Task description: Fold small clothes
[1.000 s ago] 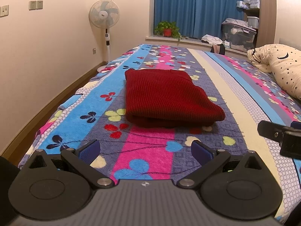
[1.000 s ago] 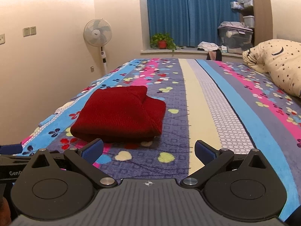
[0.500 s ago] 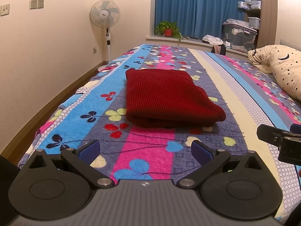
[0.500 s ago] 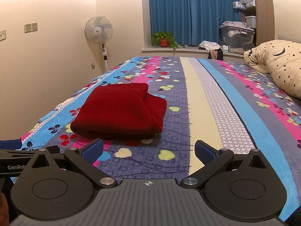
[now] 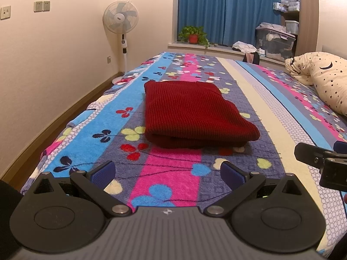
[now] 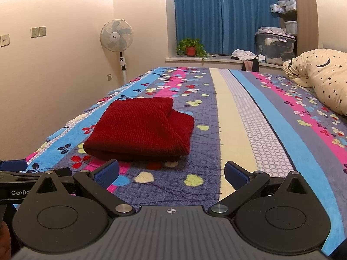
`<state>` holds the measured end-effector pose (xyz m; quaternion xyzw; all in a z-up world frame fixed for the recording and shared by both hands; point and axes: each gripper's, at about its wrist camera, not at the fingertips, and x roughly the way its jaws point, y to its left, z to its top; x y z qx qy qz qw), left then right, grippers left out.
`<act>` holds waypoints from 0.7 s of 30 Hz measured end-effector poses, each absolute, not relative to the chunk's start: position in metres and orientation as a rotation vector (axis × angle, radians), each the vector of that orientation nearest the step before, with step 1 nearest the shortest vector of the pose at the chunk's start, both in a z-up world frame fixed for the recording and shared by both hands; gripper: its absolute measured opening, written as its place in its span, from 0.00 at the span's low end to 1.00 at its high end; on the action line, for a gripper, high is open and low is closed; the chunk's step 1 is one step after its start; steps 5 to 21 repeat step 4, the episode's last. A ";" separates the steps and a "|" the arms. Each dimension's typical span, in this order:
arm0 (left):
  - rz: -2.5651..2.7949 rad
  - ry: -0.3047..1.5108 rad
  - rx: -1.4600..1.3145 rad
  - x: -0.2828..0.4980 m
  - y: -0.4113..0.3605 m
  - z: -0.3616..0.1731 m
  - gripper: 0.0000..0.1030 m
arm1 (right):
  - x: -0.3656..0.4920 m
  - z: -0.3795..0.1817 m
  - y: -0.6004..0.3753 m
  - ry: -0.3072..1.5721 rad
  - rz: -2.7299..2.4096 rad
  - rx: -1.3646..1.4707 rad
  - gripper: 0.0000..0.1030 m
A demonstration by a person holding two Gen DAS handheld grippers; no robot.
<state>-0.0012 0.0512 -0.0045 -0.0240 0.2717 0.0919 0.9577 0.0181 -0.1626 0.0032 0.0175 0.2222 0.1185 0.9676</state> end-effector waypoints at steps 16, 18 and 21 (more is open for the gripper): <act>0.186 0.549 -0.048 -0.002 0.050 -0.004 1.00 | 0.017 0.003 -0.164 0.447 0.243 0.032 0.99; 0.186 0.549 -0.048 -0.002 0.050 -0.004 1.00 | 0.017 0.003 -0.164 0.447 0.243 0.032 0.99; 0.186 0.549 -0.048 -0.002 0.050 -0.004 1.00 | 0.017 0.003 -0.164 0.447 0.243 0.032 0.99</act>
